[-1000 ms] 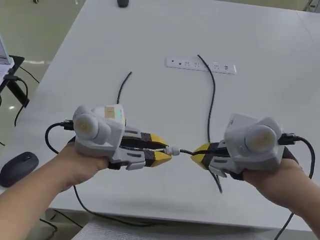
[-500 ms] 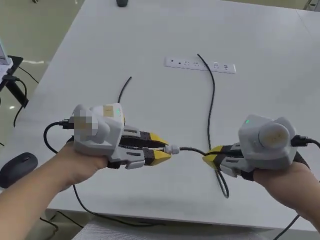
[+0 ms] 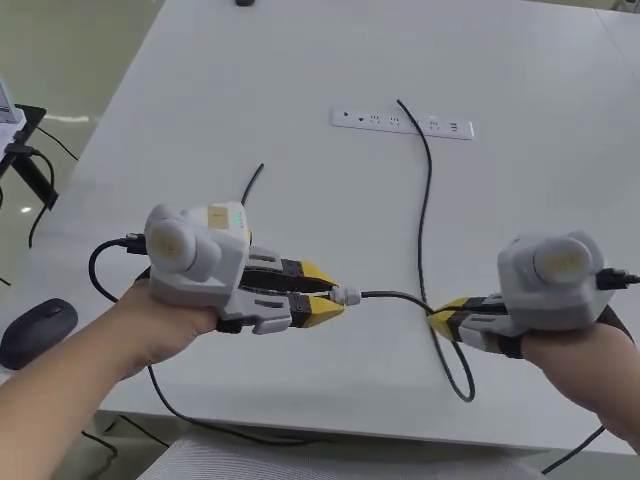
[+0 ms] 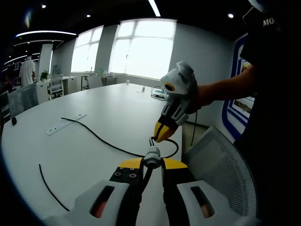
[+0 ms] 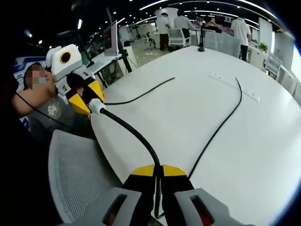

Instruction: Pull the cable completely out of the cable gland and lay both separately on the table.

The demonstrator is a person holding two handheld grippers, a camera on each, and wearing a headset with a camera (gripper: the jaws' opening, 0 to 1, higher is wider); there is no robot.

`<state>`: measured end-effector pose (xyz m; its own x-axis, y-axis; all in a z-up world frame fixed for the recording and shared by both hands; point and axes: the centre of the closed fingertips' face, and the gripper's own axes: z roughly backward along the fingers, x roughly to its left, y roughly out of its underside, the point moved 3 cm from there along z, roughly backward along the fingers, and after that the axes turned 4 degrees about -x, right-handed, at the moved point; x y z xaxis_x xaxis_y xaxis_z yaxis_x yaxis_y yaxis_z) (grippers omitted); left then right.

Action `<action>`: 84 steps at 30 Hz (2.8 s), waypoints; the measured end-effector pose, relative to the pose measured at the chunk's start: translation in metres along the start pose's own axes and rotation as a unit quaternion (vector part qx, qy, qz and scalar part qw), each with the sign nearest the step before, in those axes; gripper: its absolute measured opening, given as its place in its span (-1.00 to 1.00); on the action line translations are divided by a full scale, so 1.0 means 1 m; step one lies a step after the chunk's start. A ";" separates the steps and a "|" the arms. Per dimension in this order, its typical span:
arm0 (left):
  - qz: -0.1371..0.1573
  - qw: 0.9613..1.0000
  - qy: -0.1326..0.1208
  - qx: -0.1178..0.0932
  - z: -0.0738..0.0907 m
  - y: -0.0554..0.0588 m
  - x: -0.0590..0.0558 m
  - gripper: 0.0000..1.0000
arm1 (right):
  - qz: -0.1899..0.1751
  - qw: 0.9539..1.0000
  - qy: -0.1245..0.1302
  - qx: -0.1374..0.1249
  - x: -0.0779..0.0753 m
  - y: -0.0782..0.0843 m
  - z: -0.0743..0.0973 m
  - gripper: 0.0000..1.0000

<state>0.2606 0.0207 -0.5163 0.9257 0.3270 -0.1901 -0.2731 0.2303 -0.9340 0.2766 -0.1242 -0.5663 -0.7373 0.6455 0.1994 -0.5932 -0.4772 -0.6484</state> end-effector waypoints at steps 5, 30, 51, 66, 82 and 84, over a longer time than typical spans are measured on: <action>0.001 1.000 -0.001 -0.002 0.001 -0.002 0.002 -0.69 | 0.015 1.000 -0.004 -0.008 0.003 -0.003 0.002 -1.00; 0.002 1.000 0.008 0.007 -0.001 0.001 -0.003 -0.69 | 0.174 0.981 -0.075 -0.036 0.070 -0.060 -0.004 -0.74; 0.002 1.000 0.001 0.012 0.001 0.004 0.003 -0.69 | 0.144 0.987 -0.073 -0.027 0.060 -0.052 -0.006 -1.00; 0.005 1.000 -0.005 0.008 0.000 -0.001 0.006 -0.69 | 0.033 0.997 -0.050 -0.039 0.032 -0.039 0.001 -1.00; 0.014 1.000 -0.006 0.013 -0.004 0.003 0.003 -0.69 | -0.063 0.997 -0.027 -0.027 0.009 -0.011 0.000 -1.00; 0.014 1.000 -0.006 0.014 -0.004 0.003 0.003 -0.69 | -0.058 0.998 -0.030 -0.023 0.010 -0.012 0.000 -1.00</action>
<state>0.2638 0.0194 -0.5210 0.9141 0.3449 -0.2130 -0.3074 0.2470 -0.9190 0.2763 -0.1123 -0.5567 -0.6832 0.6574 0.3180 -0.6613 -0.3721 -0.6514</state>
